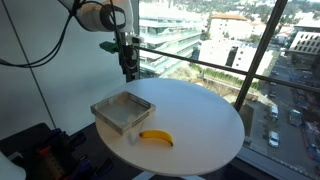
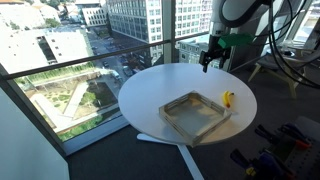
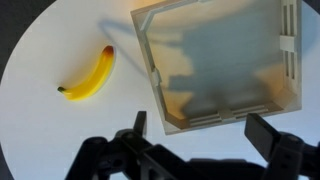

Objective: Move the banana from the tray to the table

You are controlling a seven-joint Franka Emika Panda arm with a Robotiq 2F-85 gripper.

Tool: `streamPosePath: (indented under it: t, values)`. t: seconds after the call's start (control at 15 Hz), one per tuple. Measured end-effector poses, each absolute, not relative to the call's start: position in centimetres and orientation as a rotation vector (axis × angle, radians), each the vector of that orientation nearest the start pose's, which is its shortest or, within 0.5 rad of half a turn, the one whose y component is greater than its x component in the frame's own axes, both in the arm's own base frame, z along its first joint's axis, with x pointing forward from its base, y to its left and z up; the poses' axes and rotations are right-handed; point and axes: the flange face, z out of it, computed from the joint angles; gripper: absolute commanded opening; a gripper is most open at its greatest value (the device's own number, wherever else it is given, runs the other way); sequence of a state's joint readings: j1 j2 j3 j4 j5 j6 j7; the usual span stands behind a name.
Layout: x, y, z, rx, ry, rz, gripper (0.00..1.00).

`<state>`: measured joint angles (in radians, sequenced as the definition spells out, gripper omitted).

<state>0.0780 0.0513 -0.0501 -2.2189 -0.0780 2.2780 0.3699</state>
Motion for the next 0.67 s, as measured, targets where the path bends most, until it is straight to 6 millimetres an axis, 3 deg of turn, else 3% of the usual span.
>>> streamPosePath:
  t: [0.67]
  values:
    - [52.23,2.19,36.06,-3.156,0.450,-0.038,1.00]
